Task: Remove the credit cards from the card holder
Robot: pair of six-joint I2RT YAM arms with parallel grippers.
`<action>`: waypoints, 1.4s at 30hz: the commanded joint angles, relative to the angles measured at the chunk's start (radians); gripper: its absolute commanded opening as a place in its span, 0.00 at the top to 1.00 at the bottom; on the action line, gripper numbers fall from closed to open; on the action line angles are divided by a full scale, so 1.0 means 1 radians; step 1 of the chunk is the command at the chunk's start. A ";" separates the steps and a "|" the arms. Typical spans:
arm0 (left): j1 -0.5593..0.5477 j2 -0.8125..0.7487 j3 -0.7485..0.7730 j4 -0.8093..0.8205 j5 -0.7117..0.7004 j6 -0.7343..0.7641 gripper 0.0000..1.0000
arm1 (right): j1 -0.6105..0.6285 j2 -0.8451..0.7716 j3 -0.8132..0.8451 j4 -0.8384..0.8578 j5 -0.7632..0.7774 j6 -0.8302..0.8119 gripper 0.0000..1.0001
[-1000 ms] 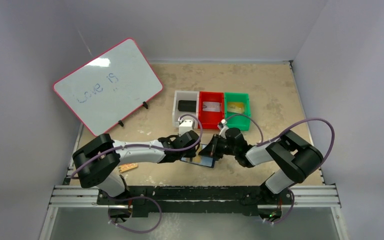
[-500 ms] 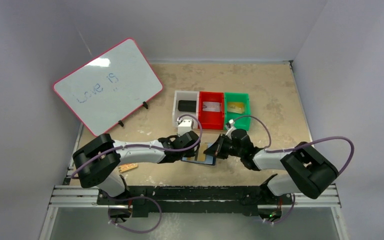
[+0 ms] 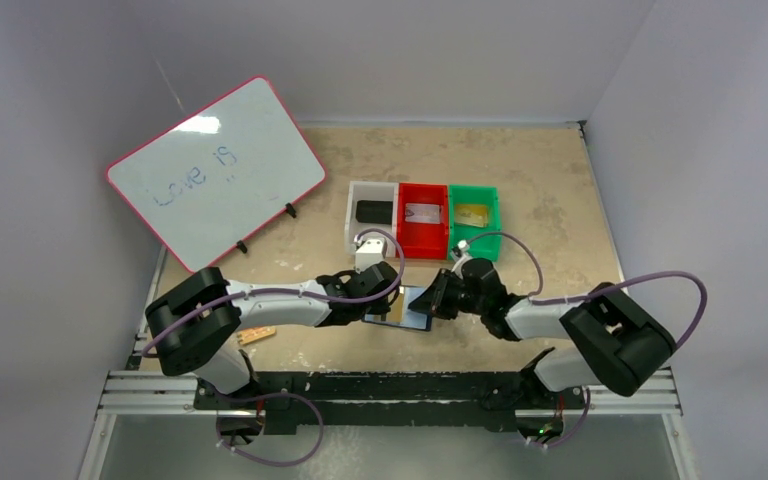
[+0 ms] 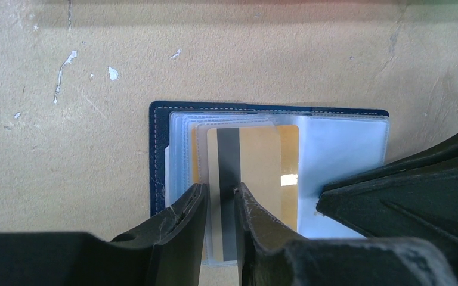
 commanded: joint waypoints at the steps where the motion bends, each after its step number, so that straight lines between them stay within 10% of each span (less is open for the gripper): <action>1: -0.003 0.014 -0.024 -0.082 -0.009 0.022 0.77 | -0.005 0.046 0.019 0.158 -0.082 -0.003 0.82; 26: -0.004 0.015 -0.022 -0.107 -0.038 0.024 0.85 | -0.012 0.100 0.009 0.195 -0.078 0.020 1.00; 31: -0.005 0.018 -0.021 -0.099 -0.030 0.031 0.87 | -0.012 0.124 0.034 0.185 -0.102 0.006 0.81; 42: -0.005 0.021 -0.022 -0.098 -0.021 0.030 0.90 | -0.011 0.253 0.048 0.337 -0.160 0.026 0.78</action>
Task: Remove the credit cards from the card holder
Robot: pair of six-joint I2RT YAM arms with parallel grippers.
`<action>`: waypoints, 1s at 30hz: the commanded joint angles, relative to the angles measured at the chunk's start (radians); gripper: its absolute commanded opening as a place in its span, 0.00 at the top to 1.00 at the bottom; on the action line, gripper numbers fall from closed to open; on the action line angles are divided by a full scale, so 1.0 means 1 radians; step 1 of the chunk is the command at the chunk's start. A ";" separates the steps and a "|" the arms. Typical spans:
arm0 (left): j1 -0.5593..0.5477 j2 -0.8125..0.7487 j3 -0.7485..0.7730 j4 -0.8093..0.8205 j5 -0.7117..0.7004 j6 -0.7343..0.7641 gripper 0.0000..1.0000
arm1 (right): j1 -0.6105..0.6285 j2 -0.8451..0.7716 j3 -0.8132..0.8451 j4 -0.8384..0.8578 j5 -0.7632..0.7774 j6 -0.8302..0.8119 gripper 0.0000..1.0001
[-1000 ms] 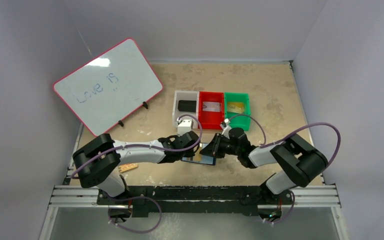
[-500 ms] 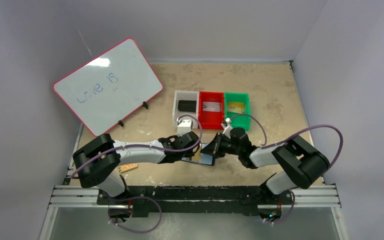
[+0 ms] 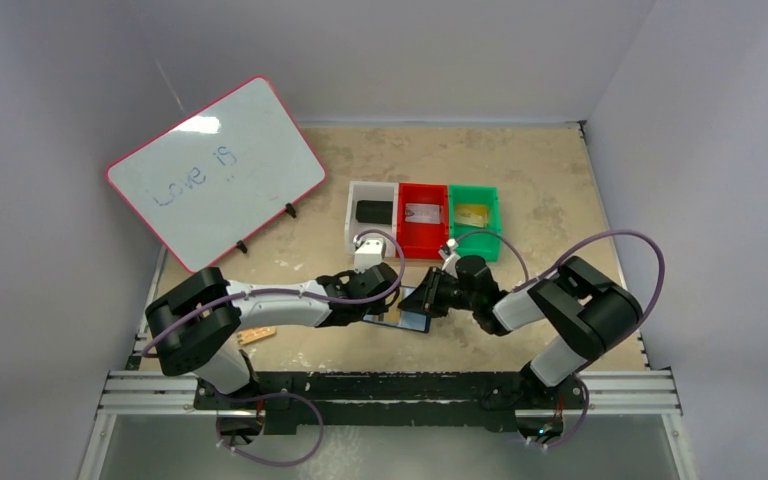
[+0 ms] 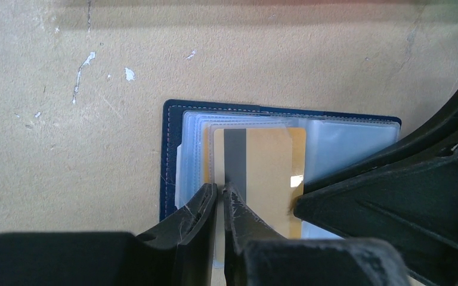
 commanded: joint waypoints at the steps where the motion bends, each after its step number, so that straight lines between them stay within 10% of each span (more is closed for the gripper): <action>1: -0.001 0.021 -0.022 -0.076 0.007 0.020 0.91 | -0.005 0.042 0.018 0.116 -0.040 0.010 0.78; 10: -0.001 0.026 -0.021 -0.082 -0.004 0.022 0.92 | -0.005 0.060 -0.002 0.151 -0.038 0.031 1.00; 30: 0.000 0.018 -0.020 -0.100 -0.019 0.024 0.94 | -0.047 -0.100 -0.069 -0.042 0.054 0.012 1.00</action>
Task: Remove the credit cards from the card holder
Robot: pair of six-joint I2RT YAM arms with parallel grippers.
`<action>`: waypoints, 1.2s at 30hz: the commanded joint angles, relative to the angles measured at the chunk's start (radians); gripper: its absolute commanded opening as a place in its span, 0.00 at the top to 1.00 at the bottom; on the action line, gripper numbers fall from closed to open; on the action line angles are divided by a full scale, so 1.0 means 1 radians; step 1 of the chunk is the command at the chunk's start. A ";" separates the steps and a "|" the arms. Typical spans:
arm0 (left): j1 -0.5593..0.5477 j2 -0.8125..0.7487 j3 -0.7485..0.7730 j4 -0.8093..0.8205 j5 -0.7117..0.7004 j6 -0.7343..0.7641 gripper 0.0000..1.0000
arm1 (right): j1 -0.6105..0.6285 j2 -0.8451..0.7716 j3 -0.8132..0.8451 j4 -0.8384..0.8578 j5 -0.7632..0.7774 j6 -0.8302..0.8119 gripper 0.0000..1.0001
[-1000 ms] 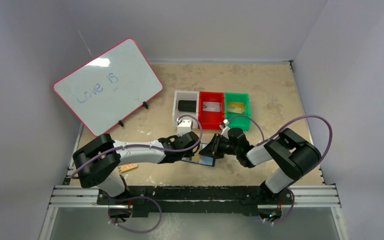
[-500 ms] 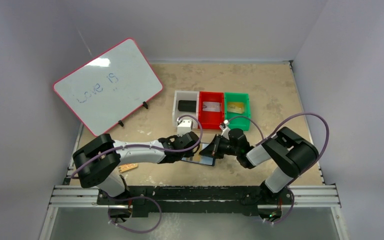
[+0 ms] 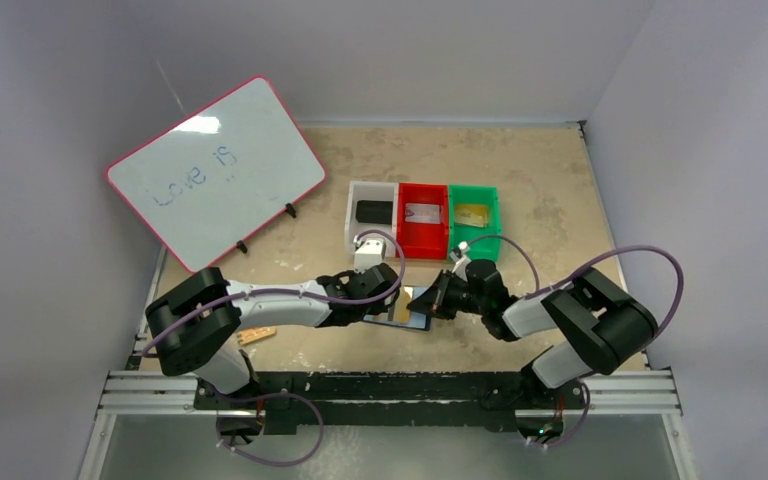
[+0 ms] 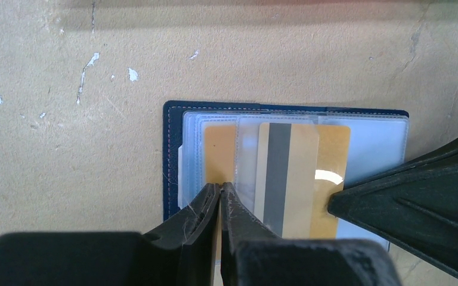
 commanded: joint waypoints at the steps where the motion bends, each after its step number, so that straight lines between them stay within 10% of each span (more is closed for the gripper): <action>1: 0.000 0.015 -0.020 -0.095 -0.009 0.016 0.94 | -0.008 -0.033 -0.005 -0.056 0.055 -0.017 1.00; 16: -0.002 -0.147 0.035 0.021 0.111 0.047 0.69 | -0.008 0.013 0.039 -0.066 0.032 -0.041 1.00; 36: -0.002 0.013 -0.028 -0.031 0.107 0.014 0.80 | -0.009 -0.079 0.047 -0.176 0.084 -0.057 1.00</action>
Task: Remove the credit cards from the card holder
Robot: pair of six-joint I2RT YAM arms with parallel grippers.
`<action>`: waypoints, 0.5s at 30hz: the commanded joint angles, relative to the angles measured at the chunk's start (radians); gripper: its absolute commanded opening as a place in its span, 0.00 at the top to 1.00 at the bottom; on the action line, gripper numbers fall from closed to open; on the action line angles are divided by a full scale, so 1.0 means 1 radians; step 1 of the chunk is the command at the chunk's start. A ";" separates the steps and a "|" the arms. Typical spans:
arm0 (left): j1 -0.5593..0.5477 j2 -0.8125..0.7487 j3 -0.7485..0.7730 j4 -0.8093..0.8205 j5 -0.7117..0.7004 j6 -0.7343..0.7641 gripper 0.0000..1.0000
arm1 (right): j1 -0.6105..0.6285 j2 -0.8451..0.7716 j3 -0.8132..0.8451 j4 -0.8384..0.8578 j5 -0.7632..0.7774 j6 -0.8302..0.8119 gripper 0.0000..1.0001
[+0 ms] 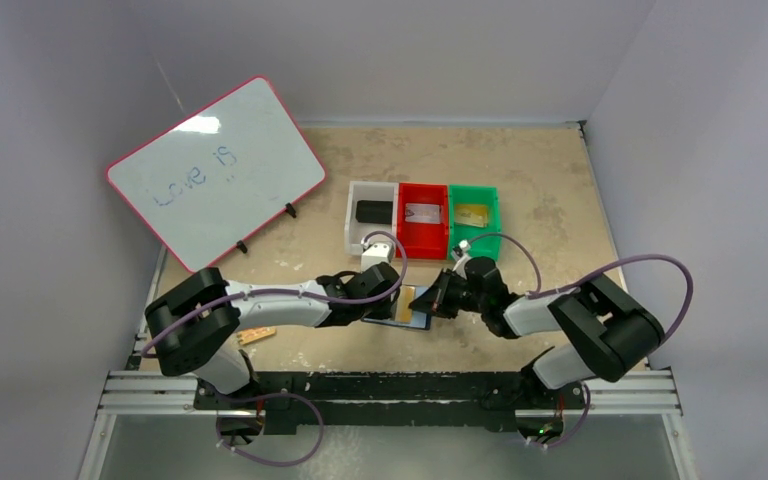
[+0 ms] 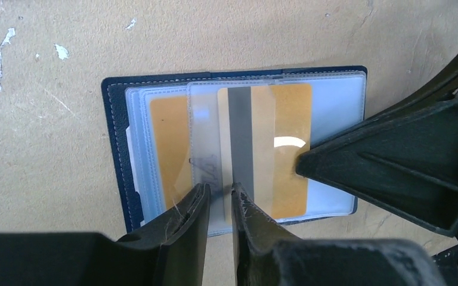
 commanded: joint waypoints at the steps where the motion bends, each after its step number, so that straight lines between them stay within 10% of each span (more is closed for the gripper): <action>1: -0.001 0.019 -0.030 -0.060 -0.043 -0.008 0.81 | -0.005 -0.056 0.021 -0.078 0.062 -0.030 1.00; 15: -0.008 0.043 -0.012 -0.053 -0.017 0.012 0.93 | -0.005 0.005 0.010 0.096 0.005 0.015 0.78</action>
